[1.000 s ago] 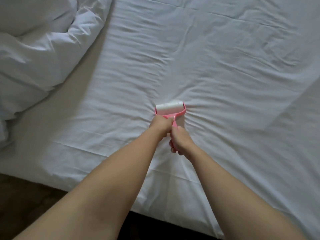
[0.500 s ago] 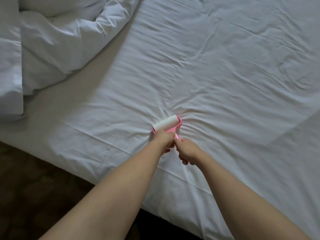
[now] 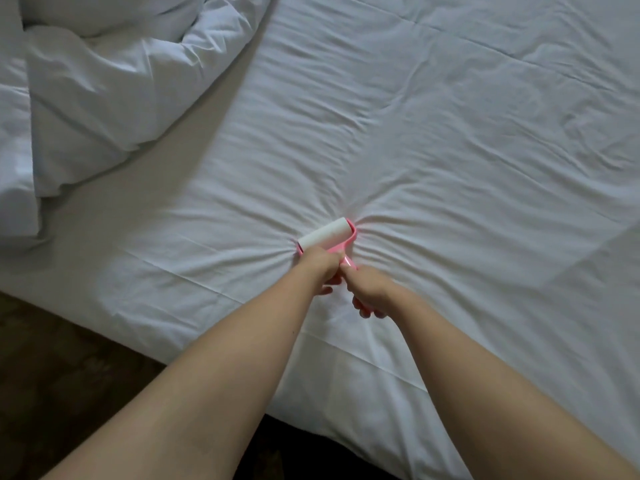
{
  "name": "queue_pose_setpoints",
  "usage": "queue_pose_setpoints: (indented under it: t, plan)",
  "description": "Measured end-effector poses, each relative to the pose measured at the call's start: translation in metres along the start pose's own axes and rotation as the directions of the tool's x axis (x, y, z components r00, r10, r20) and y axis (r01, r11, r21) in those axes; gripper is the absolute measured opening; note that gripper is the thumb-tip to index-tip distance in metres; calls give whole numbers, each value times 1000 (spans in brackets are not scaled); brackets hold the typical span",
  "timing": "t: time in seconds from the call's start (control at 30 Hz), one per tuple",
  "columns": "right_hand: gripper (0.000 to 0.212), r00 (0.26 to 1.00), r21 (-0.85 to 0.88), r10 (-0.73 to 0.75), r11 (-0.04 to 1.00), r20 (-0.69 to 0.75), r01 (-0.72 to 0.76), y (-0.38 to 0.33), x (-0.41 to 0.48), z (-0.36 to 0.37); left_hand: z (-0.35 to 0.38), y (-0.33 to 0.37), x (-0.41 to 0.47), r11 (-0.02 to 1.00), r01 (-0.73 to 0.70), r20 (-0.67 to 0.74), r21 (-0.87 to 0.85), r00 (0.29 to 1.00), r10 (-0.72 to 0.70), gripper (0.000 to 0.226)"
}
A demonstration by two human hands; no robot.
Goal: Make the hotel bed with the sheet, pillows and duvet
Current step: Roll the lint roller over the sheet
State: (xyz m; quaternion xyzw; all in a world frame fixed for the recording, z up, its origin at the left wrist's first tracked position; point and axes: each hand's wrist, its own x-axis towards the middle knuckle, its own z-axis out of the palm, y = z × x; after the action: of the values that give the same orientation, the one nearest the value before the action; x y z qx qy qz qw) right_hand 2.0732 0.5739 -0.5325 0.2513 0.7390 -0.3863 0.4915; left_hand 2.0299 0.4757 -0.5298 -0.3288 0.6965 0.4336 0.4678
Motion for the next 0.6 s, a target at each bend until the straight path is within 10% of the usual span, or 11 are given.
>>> queue_pose_setpoints:
  t: [0.27,0.6]
  plan:
    - [56,987,70,143,986,74,-148,59,-45,8,37,-38,-45,991,56,139,118,988,-72,21]
    - [48,980,464,98,886,-172,-7,68,-68,20,49,-28,-45,958,-194,229,210,963,145,22]
